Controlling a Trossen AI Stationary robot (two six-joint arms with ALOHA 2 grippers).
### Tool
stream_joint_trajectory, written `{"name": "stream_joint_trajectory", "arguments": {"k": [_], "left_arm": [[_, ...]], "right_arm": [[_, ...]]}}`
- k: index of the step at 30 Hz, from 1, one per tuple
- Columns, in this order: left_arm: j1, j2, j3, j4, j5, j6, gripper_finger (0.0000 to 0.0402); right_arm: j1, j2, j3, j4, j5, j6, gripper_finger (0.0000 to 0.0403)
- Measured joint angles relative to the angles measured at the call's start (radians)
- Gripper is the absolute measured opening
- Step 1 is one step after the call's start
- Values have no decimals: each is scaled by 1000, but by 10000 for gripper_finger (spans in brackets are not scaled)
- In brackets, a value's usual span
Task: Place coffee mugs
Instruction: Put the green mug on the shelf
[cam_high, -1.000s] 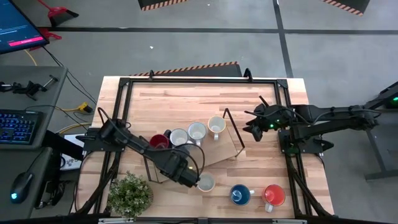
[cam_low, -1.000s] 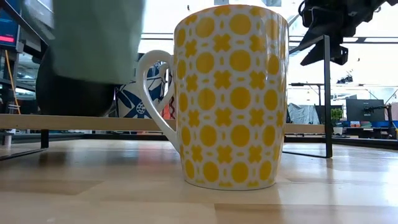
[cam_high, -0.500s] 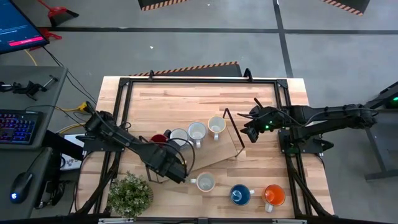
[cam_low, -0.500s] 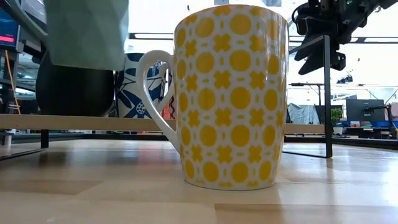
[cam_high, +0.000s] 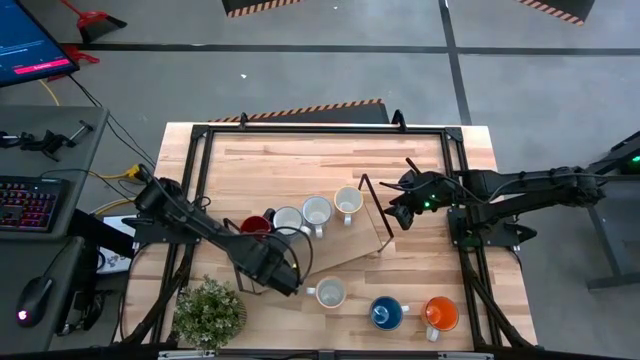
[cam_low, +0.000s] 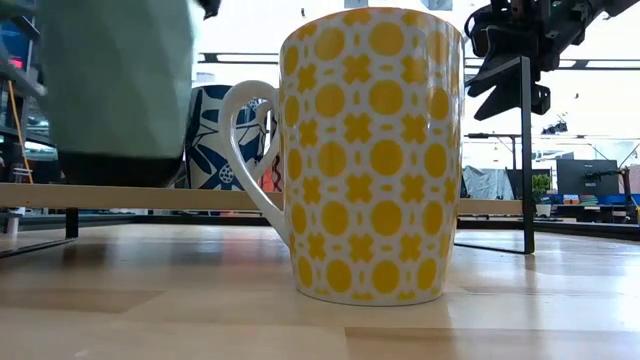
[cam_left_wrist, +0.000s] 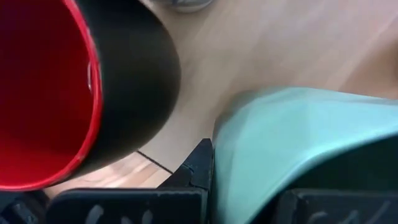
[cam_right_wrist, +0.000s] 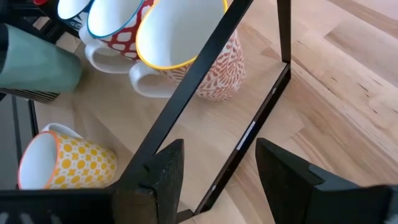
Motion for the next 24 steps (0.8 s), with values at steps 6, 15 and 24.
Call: {"name": "stream_joint_trajectory", "arguments": {"k": [6,15,24], "left_arm": [[0,0,2,-6,0,0,9],[-3,0,1,-46,10,0,9],[-14,0,-6,-54,18,-1,9]], "right_arm": [[0,0,0,0,-1,0,178],[0,0,0,1,-9,6,178],[0,0,0,1,-10,26,178]]}}
